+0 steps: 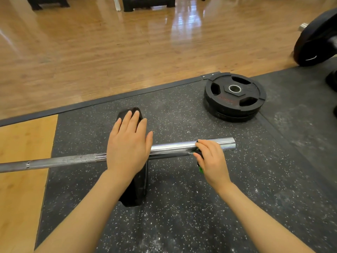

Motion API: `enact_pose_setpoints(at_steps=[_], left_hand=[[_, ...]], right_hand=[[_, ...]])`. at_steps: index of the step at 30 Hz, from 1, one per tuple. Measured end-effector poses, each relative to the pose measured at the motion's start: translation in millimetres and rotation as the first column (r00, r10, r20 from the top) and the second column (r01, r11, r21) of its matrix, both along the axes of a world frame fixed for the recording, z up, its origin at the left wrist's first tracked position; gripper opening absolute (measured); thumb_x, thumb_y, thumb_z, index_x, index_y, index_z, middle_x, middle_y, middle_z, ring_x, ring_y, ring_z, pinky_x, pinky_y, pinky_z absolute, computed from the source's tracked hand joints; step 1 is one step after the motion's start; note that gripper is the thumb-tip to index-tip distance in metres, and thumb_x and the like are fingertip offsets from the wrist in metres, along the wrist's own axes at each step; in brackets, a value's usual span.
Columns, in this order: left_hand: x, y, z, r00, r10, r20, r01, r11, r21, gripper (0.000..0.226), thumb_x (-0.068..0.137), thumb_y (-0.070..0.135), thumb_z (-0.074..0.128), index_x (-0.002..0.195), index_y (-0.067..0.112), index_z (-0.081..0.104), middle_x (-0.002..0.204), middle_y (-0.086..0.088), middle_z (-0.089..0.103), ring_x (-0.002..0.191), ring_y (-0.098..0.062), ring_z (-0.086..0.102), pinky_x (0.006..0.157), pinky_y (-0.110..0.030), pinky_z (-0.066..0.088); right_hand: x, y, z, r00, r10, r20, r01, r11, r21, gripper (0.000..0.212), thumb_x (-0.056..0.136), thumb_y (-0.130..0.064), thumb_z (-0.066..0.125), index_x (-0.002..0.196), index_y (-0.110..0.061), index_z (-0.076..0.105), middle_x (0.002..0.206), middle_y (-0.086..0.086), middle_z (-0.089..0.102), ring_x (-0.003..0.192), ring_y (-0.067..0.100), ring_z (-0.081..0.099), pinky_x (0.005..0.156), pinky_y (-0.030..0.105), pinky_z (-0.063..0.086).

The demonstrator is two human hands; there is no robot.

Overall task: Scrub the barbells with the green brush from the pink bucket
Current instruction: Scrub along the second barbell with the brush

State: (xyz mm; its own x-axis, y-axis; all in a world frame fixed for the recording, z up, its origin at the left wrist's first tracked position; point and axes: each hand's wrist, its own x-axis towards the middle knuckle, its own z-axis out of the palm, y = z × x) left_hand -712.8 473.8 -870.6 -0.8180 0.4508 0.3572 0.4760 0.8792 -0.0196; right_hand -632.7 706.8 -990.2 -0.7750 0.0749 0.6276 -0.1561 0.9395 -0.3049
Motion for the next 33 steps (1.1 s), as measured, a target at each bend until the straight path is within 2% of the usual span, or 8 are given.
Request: enact_pose_setpoints(at_steps=[8,13,17,21,23,28,31,33], left_hand=[[-32,10,4,0.999,0.008,0.044,-0.009,1.0,0.016,0.057,0.094,0.042,0.028,0.113,0.004,0.066,0.131,-0.017,0.058,0.129,-0.033,0.047,0.108,-0.046,0.034],[-56,17,9,0.996,0.023,0.085,-0.022,1.0,-0.005,0.051,0.095,0.039,0.034,0.105,0.003,0.07,0.121,-0.015,0.064,0.124,-0.032,0.052,0.104,-0.044,0.038],[-72,20,15,0.989,0.05,0.136,-0.046,0.999,-0.028,0.048,0.1,0.039,0.034,0.101,0.006,0.069,0.112,-0.011,0.067,0.124,-0.029,0.051,0.1,-0.04,0.039],[-85,23,16,0.986,0.066,0.154,-0.062,0.998,-0.03,0.055,0.1,0.045,0.026,0.097,0.009,0.069,0.104,-0.005,0.067,0.124,-0.027,0.05,0.093,-0.039,0.041],[-88,26,16,0.983,0.076,0.169,-0.07,0.997,-0.041,0.052,0.1,0.045,0.03,0.096,0.01,0.068,0.101,-0.004,0.068,0.127,-0.026,0.048,0.092,-0.039,0.042],[-87,28,17,0.98,0.091,0.177,-0.082,0.995,-0.061,0.05,0.099,0.046,0.034,0.105,0.009,0.067,0.109,-0.005,0.067,0.132,-0.025,0.045,0.093,-0.04,0.042],[-88,26,17,0.979,0.099,0.177,-0.089,0.994,-0.062,0.05,0.099,0.047,0.034,0.106,0.01,0.067,0.11,-0.004,0.067,0.132,-0.024,0.044,0.093,-0.039,0.042],[-87,26,19,0.979,0.098,0.176,-0.092,0.995,-0.044,0.049,0.099,0.046,0.034,0.104,0.01,0.067,0.107,-0.004,0.067,0.13,-0.024,0.046,0.09,-0.039,0.043]], right_hand=[[-59,-44,-24,0.987,0.16,0.0,-0.159,0.982,0.106,0.03,0.094,-0.022,0.06,0.11,0.003,0.062,0.114,0.016,0.061,0.106,0.03,0.055,0.096,0.038,0.044],[-76,-44,-35,0.994,0.089,0.063,-0.101,0.968,0.23,0.039,0.097,-0.03,0.05,0.124,-0.003,0.057,0.128,0.014,0.058,0.123,0.032,0.05,0.111,0.047,0.032],[-76,-21,-33,0.994,0.033,0.107,-0.062,0.958,0.279,0.042,0.098,-0.032,0.045,0.127,-0.004,0.055,0.129,0.012,0.058,0.125,0.031,0.049,0.114,0.049,0.026],[-66,29,-33,0.987,-0.108,0.117,0.071,0.956,0.284,0.045,0.096,-0.034,0.043,0.127,-0.005,0.056,0.129,0.011,0.059,0.127,0.029,0.048,0.116,0.047,0.018],[-64,50,-32,0.982,-0.145,0.117,0.109,0.957,0.27,0.044,0.096,-0.032,0.042,0.125,-0.003,0.057,0.126,0.013,0.06,0.125,0.03,0.048,0.116,0.047,0.018],[-68,40,-29,0.988,-0.129,0.087,0.11,0.976,0.19,0.042,0.097,-0.027,0.042,0.124,0.002,0.057,0.121,0.016,0.06,0.119,0.031,0.046,0.114,0.046,0.022],[-75,9,-28,0.996,-0.021,0.09,0.001,0.976,0.217,0.045,0.096,-0.029,0.043,0.128,0.002,0.052,0.122,0.015,0.058,0.116,0.029,0.046,0.114,0.045,0.022],[-78,-3,-30,0.995,-0.006,0.096,-0.018,0.968,0.251,0.045,0.097,-0.029,0.042,0.13,0.001,0.049,0.125,0.015,0.056,0.117,0.029,0.046,0.114,0.045,0.022]])
